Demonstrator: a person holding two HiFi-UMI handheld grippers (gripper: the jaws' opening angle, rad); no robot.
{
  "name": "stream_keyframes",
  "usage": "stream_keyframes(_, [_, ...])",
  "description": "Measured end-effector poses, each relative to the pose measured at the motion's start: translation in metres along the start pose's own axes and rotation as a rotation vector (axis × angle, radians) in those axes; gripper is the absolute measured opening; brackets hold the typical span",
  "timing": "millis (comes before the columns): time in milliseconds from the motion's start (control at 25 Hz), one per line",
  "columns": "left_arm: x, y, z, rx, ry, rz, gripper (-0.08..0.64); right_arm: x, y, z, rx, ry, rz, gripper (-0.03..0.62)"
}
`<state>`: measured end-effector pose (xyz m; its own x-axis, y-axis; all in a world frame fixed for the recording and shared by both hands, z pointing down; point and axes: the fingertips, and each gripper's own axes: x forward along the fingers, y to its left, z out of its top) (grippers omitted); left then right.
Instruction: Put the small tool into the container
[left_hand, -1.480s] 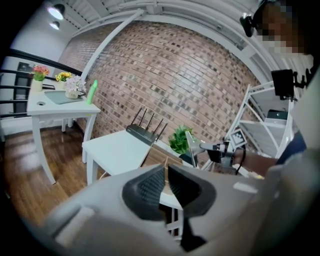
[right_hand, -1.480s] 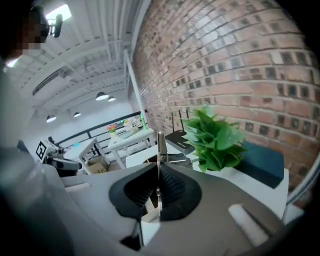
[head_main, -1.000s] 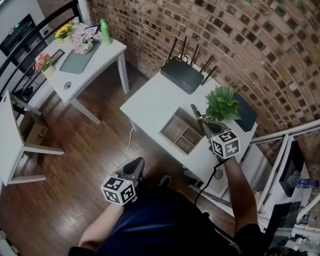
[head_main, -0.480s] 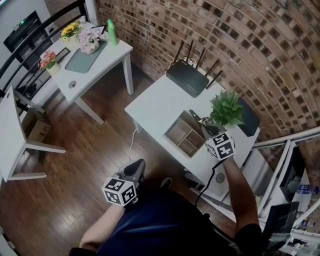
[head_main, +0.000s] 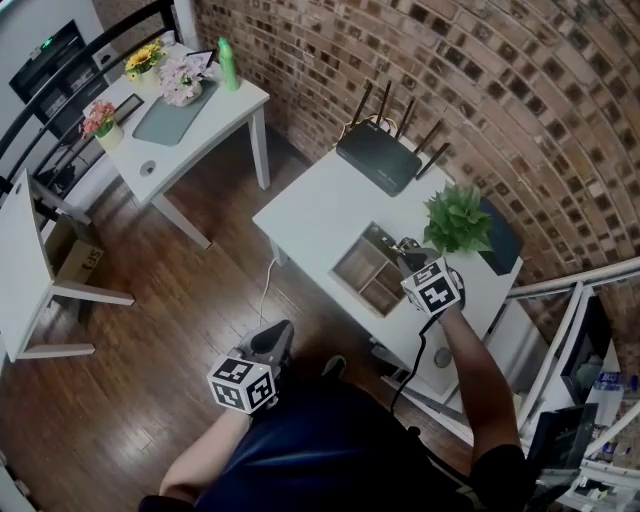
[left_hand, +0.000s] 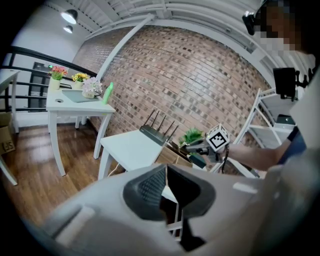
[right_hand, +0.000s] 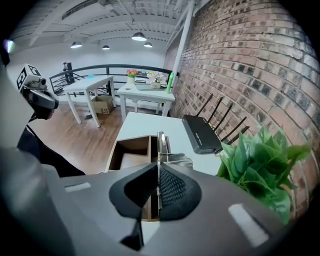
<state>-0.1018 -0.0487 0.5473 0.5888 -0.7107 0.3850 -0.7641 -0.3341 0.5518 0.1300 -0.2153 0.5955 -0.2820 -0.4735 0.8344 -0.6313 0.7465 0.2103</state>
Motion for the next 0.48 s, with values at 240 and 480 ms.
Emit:
stream_keyframes(240, [-0.003,0.0,-0.002,0.007,0.002,0.003,0.011,0.015,0.006,-0.005,0.012,0.061,0.025,0.011])
stream_keyframes(480, [-0.008,0.002,-0.003,0.002,0.001,0.009,0.009,0.029,0.008,-0.014,0.051,0.087,0.053,0.012])
